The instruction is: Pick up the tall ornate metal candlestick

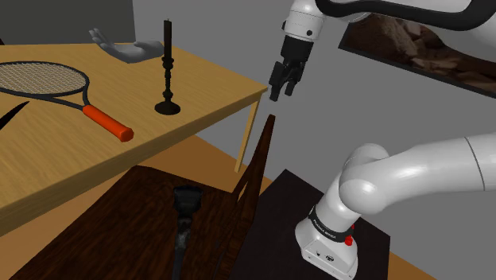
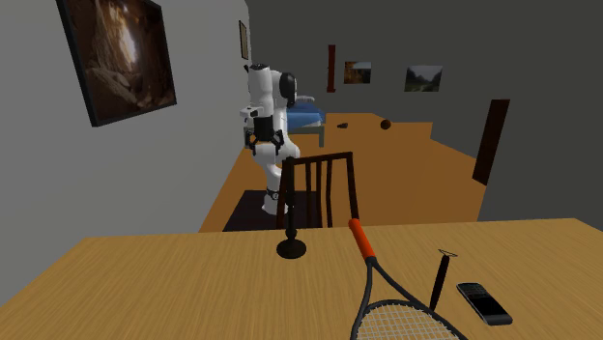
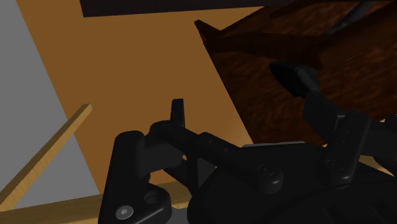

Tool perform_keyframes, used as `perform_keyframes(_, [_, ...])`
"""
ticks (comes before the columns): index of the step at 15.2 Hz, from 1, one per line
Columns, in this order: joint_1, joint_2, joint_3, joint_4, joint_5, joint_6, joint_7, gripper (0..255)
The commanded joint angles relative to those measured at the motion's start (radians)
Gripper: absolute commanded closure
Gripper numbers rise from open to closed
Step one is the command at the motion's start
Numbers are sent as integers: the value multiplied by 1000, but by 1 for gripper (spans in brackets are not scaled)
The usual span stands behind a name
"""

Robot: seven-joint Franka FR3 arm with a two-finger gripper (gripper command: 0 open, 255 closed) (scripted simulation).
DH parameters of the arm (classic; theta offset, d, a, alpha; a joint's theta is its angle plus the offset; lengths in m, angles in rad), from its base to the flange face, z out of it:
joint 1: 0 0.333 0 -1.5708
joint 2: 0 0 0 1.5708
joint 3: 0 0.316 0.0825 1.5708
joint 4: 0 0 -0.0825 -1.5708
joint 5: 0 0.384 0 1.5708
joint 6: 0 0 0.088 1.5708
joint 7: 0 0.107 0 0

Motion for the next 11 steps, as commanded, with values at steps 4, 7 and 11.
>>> perform_keyframes(4, [10, 81, 26, 29, -5, 95, 11, 0])
perform_keyframes(7, [18, 165, 51, 69, -15, 183, 25, 0])
perform_keyframes(11, [23, 280, 85, 137, -38, 286, 46, 0])
